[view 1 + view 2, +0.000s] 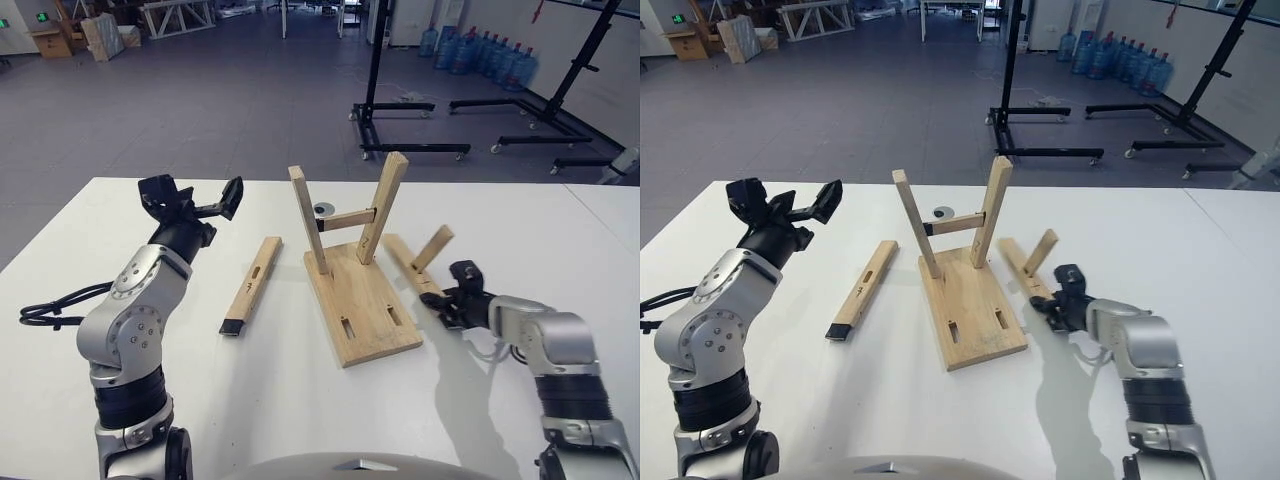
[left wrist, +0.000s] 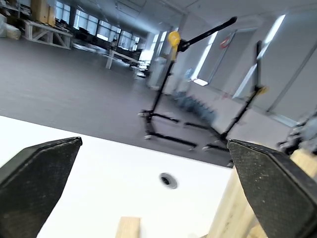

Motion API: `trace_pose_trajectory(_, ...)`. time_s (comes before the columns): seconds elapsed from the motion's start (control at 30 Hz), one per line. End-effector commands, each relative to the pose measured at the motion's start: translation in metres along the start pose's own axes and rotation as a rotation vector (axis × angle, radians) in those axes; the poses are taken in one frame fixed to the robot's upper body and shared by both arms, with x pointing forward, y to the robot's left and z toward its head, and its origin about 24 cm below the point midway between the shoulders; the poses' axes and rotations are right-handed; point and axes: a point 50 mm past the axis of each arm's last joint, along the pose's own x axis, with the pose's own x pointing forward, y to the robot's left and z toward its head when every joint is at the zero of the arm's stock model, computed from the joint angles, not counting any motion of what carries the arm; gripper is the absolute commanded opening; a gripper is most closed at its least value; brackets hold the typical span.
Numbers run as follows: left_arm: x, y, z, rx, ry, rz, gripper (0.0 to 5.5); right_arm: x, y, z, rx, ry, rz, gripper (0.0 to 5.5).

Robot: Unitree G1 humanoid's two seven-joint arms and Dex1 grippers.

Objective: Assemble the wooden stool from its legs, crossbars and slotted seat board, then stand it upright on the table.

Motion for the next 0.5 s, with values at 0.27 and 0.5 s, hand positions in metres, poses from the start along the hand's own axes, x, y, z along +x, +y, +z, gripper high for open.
trace_pose_trajectory(0.27, -0.014, -0.038, 0.037, -0.246, 0.175, -0.835, 5.40, -0.120, 0.089, 0.107, -0.360, -0.643, 0.978, 2.04)
trace_pose_trajectory(0.5, 0.001, -0.072, 0.014, -0.302, 0.286, -0.998, 5.40, -0.087, 0.157, 0.076, -0.266, -0.494, 1.277, 2.04)
